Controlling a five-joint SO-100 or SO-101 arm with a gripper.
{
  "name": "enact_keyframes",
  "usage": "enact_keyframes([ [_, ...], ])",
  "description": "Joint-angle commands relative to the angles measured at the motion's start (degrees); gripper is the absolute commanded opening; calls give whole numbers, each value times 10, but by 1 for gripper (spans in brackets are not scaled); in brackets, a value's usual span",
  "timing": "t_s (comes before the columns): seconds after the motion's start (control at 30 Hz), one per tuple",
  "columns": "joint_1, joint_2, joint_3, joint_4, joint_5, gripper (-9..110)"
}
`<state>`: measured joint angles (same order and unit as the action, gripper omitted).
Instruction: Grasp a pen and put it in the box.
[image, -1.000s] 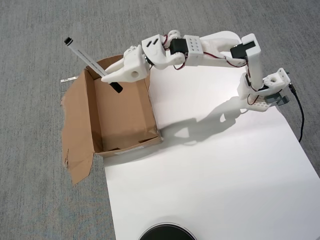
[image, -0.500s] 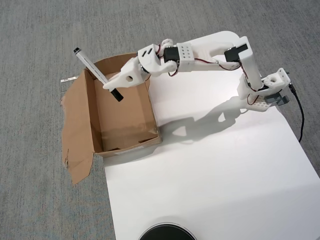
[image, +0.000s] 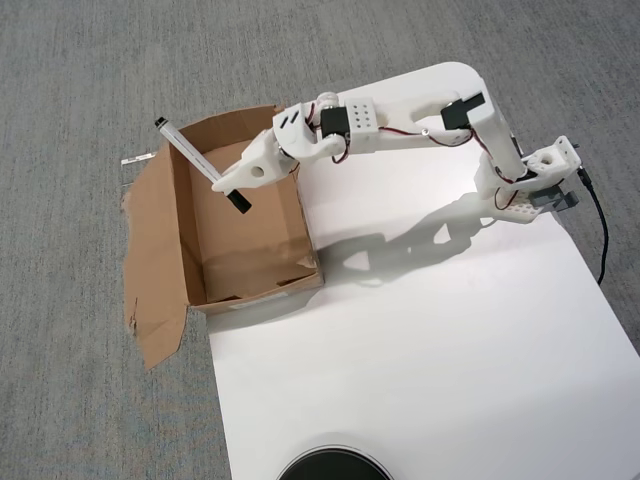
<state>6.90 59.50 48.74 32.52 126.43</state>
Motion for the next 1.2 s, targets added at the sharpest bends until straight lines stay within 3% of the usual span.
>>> enact_keyframes([
  [0.0, -2, 0, 11, -1, 4, 1],
  [1.17, -3, 2, 164, -1, 11, 1],
])
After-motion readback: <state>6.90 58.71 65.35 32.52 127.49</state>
